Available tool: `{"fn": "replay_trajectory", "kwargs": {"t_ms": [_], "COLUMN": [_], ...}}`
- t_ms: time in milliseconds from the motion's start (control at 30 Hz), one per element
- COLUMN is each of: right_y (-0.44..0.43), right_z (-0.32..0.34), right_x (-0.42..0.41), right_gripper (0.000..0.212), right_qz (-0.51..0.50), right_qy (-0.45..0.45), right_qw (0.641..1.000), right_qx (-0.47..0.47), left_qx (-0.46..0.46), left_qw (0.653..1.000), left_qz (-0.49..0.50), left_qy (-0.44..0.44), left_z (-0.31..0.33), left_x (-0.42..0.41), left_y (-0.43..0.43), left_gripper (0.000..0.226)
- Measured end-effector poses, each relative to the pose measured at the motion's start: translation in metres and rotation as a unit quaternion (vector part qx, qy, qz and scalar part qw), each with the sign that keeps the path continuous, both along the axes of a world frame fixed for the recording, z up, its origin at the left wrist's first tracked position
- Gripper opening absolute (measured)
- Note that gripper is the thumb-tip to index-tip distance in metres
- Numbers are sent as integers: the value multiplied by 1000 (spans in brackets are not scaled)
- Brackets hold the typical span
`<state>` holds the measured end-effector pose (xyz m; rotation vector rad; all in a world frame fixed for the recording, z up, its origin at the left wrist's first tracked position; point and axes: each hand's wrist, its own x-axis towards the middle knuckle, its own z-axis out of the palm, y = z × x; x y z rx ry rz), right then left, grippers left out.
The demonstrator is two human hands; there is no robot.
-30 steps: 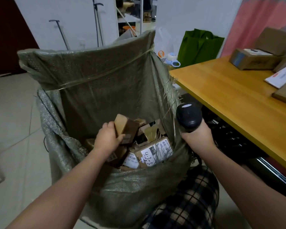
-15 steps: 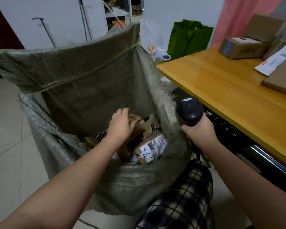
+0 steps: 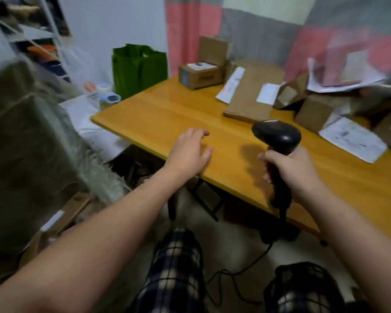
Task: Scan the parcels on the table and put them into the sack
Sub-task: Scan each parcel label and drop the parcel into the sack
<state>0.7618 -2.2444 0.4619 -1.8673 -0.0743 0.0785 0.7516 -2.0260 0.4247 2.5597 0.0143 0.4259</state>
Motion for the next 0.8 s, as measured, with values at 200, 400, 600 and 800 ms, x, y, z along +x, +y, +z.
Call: {"fn": "replay_trajectory", "kwargs": {"t_ms": [200, 400, 600, 800], "right_y": [-36, -50, -71, -80], "right_z": [9, 3, -2, -1], "right_x": [39, 69, 75, 62], "right_gripper": [5, 20, 18, 9], "right_qz": [-55, -96, -142, -128], "right_qy": [33, 55, 53, 59], "right_qw": [993, 984, 974, 962], "right_qx": [97, 143, 170, 235], "left_qx": [20, 67, 48, -88], "left_qw": [999, 988, 972, 978], "left_qz": [-3, 51, 83, 36], "left_qy": [27, 131, 212, 187], "left_z": [1, 17, 14, 22], "left_x": [104, 198, 230, 189], "left_y": [-58, -90, -100, -85], "left_gripper": [62, 113, 124, 116]}}
